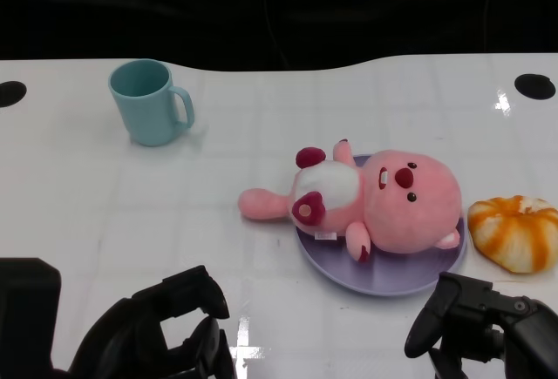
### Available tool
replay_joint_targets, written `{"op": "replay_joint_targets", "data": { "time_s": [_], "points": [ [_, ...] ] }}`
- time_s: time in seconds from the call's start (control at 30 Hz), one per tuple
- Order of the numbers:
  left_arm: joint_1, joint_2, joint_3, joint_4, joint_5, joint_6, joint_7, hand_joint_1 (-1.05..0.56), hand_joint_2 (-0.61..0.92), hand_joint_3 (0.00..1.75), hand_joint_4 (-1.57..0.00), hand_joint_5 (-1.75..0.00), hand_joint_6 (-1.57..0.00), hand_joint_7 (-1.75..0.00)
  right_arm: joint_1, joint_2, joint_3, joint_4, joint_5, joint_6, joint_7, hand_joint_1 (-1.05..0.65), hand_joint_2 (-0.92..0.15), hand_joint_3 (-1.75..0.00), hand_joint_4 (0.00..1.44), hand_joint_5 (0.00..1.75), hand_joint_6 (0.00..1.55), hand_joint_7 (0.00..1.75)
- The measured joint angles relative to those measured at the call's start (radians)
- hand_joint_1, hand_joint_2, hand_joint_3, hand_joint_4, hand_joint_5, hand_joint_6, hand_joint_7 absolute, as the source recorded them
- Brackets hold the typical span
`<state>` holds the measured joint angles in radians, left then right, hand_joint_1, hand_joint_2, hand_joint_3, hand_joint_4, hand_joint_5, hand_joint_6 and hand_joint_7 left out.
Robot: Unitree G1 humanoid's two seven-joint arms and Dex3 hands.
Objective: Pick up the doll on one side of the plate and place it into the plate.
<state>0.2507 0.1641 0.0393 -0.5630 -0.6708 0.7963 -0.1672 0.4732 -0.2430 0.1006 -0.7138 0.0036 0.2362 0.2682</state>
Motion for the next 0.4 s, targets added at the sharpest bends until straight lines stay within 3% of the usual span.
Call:
{"op": "replay_joint_targets", "data": {
  "time_s": [0.4],
  "points": [
    [-0.002, 0.007, -0.011, 0.0, -0.001, 0.001, -0.007, -0.15, 0.48, 1.4, -0.82, -1.75, -0.64, -1.75, -0.002, 0.0, 0.0, 0.001, 0.0, 0.0, 0.0, 0.02, -0.62, -1.12, 0.62, 1.73, 0.55, 1.49]
  ]
}}
